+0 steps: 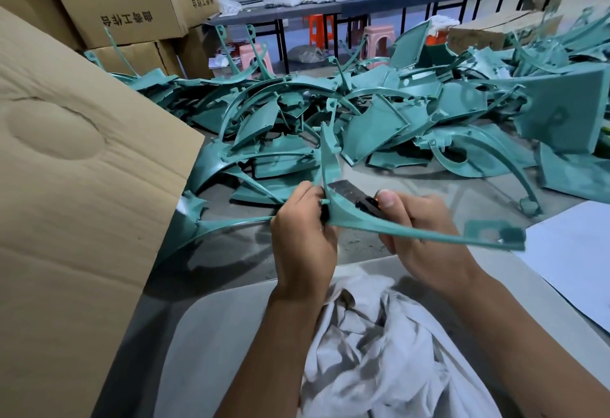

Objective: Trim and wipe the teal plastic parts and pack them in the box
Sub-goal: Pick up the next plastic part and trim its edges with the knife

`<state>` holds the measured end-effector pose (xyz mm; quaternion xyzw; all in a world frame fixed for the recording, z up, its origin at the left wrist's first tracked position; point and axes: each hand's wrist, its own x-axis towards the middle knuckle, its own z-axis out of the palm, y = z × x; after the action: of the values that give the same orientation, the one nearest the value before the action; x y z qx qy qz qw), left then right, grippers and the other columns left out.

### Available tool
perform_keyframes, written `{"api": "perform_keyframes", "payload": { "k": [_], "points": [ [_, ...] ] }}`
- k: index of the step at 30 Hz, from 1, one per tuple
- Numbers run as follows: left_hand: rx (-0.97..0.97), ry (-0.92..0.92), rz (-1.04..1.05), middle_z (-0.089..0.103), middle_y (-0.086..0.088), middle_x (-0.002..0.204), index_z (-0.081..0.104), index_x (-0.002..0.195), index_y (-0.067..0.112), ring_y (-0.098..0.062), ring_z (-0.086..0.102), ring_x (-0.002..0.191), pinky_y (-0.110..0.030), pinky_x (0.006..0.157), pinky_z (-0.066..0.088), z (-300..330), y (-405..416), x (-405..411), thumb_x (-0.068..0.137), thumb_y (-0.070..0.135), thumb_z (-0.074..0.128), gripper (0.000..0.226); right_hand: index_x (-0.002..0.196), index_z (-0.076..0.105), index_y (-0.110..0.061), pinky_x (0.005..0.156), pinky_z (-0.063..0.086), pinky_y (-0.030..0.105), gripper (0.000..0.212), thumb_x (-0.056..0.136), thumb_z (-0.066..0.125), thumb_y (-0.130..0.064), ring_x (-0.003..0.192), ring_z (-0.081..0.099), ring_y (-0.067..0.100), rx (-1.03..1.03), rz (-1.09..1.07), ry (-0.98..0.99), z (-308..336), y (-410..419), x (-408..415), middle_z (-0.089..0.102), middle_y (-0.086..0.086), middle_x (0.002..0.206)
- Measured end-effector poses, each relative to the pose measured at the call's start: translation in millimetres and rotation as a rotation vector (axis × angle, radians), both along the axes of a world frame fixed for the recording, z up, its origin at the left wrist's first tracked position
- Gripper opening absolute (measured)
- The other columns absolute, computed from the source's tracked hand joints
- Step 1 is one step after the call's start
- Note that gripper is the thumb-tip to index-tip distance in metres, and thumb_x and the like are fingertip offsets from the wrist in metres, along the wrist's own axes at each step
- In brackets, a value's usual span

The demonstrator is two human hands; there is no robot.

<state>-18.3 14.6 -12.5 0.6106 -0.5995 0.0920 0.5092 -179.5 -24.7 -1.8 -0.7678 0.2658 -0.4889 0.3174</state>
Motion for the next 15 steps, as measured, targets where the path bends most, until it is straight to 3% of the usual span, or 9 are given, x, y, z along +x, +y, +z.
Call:
{"api": "perform_keyframes", "payload": {
  "k": [2,4,5,6,8,9,11,15],
  "points": [
    [0.106,0.021,0.028,0.064,0.002,0.085,0.07,0.084,0.007,-0.012,0.059,0.076,-0.016,0.069,0.049,-5,-3,1,0.077,-0.01,0.062,0.02,0.06,0.047,-0.017,0.038,0.031,0.038,0.057,0.11,0.038,-0.044,0.04,0.043,0.021,-0.017,0.035,0.015,1,2,1,0.047,0.006,0.05],
    [0.094,0.173,0.024,0.058,-0.007,0.075,0.062,0.075,0.005,-0.02,0.055,0.071,-0.025,0.061,0.049,-5,-5,4,0.08,-0.006,0.055,0.014,0.059,0.049,-0.01,0.037,0.03,0.039,0.065,0.11,0.037,-0.049,0.038,0.042,0.023,0.004,0.101,0.041,2,4,0,0.047,0.007,0.049],
    [0.089,0.341,0.01,0.055,-0.01,0.072,0.059,0.074,0.005,-0.022,0.054,0.068,-0.03,0.057,0.049,-4,-5,5,0.082,-0.003,0.055,0.013,0.059,0.05,-0.007,0.037,0.03,0.04,0.069,0.11,0.037,-0.051,0.037,0.042,0.024,0.028,0.138,0.053,2,5,0,0.047,0.008,0.047],
    [0.101,0.337,-0.05,0.055,-0.013,0.073,0.058,0.073,0.007,-0.024,0.054,0.068,-0.035,0.057,0.05,-4,-7,7,0.086,-0.002,0.056,0.015,0.058,0.052,-0.006,0.037,0.031,0.039,0.072,0.109,0.036,-0.054,0.037,0.043,0.025,0.069,0.174,0.043,1,6,0,0.047,0.009,0.046],
    [0.111,0.384,-0.068,0.056,-0.015,0.08,0.059,0.078,0.009,-0.03,0.055,0.074,-0.045,0.068,0.051,-4,-8,10,0.092,-0.001,0.055,0.017,0.057,0.055,-0.013,0.04,0.032,0.029,0.069,0.109,0.034,-0.053,0.038,0.042,0.02,0.166,0.219,-0.04,0,8,-1,0.047,0.009,0.046],
    [0.091,0.413,-0.036,0.055,-0.013,0.079,0.059,0.08,0.009,-0.031,0.055,0.074,-0.045,0.069,0.049,-3,-7,12,0.094,-0.002,0.055,0.019,0.057,0.054,-0.016,0.044,0.032,0.025,0.067,0.11,0.033,-0.05,0.04,0.041,0.017,0.183,0.204,-0.061,-1,8,-1,0.046,0.006,0.046],
    [0.06,0.38,-0.069,0.056,-0.001,0.076,0.057,0.076,0.018,-0.02,0.055,0.068,-0.033,0.063,0.046,-8,-11,17,0.098,0.0,0.057,0.028,0.06,0.052,-0.015,0.047,0.03,0.026,0.063,0.112,0.032,-0.046,0.042,0.04,0.017,0.141,0.089,-0.017,-4,8,1,0.046,0.003,0.049],
    [0.137,0.168,-0.047,0.06,-0.003,0.072,0.058,0.075,0.012,-0.025,0.058,0.066,-0.042,0.058,0.049,-10,-11,7,0.097,0.002,0.061,0.025,0.069,0.054,-0.019,0.047,0.038,0.044,0.053,0.111,0.034,-0.044,0.046,0.049,0.019,-0.036,-0.099,0.133,-2,7,7,0.052,0.003,0.053]
  ]
}}
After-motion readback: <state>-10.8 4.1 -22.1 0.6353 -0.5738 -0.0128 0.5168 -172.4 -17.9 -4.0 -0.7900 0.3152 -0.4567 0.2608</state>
